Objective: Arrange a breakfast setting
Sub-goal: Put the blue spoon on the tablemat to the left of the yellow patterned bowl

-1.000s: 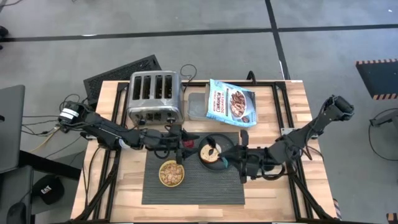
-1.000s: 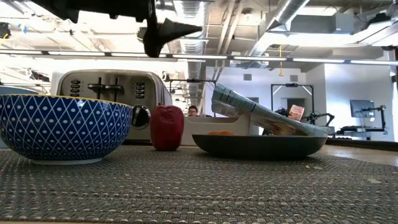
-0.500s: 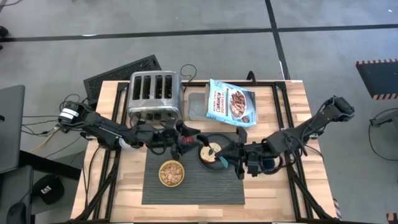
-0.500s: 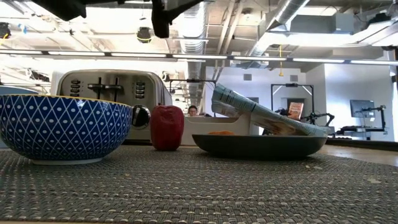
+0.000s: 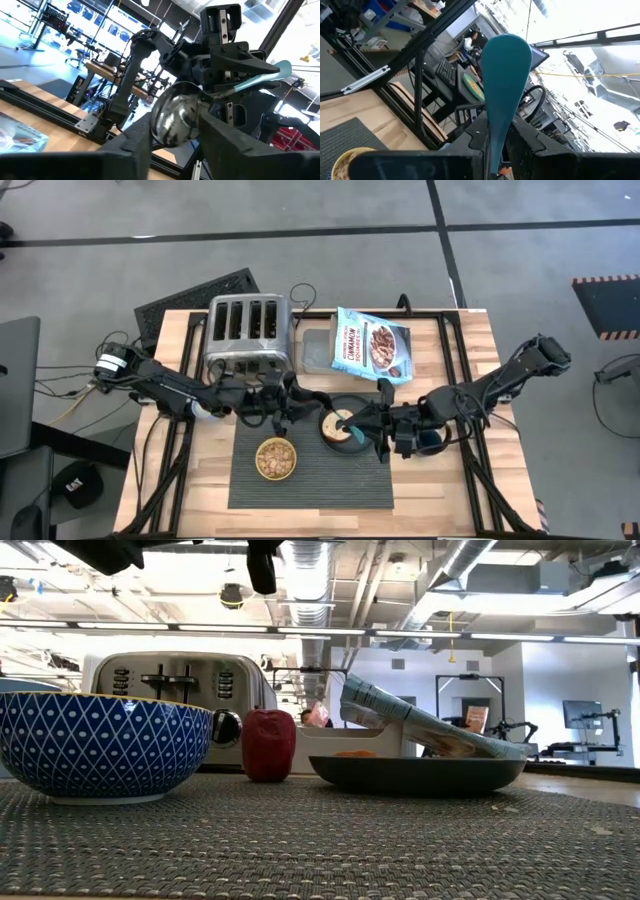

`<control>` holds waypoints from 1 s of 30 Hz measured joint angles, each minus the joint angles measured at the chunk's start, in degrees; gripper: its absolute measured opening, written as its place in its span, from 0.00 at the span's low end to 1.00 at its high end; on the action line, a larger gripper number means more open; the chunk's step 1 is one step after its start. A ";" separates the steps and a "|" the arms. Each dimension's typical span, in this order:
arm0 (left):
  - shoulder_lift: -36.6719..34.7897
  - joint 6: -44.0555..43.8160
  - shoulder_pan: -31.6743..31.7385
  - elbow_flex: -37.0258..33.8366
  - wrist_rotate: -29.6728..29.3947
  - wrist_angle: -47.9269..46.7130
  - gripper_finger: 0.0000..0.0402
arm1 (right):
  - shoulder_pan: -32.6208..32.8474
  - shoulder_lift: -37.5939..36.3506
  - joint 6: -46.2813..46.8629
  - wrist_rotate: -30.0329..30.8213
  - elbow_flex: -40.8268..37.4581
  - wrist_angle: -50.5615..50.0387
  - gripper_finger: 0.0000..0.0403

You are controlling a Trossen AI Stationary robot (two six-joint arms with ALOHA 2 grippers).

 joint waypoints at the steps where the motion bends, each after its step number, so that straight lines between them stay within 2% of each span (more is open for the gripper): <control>1: 0.00 0.17 0.13 0.00 0.06 0.00 0.32 | -0.02 0.00 0.00 0.00 0.00 -0.09 0.18; 10: -0.03 2.64 0.79 0.00 0.80 1.09 0.03 | 0.03 -0.13 0.46 0.01 0.03 -2.18 0.18; 15: -0.09 4.40 0.81 -0.02 0.80 1.33 0.02 | 0.05 -0.15 1.64 0.14 0.11 -3.76 0.22; 19: -0.77 6.56 0.74 0.04 1.32 0.92 0.00 | -0.09 0.15 7.47 2.12 0.01 -5.24 0.30; 24: -5.35 8.71 0.65 0.04 1.19 -3.84 0.00 | 4.83 -2.25 13.89 12.26 0.06 -8.03 0.46; 27: -9.53 10.17 0.59 0.00 0.85 -10.25 0.00 | 9.33 -4.08 14.81 22.47 0.11 -13.42 0.55; 30: -14.61 11.85 0.65 0.00 -0.71 -17.54 0.00 | 13.76 -5.56 14.61 27.78 0.04 -18.95 0.59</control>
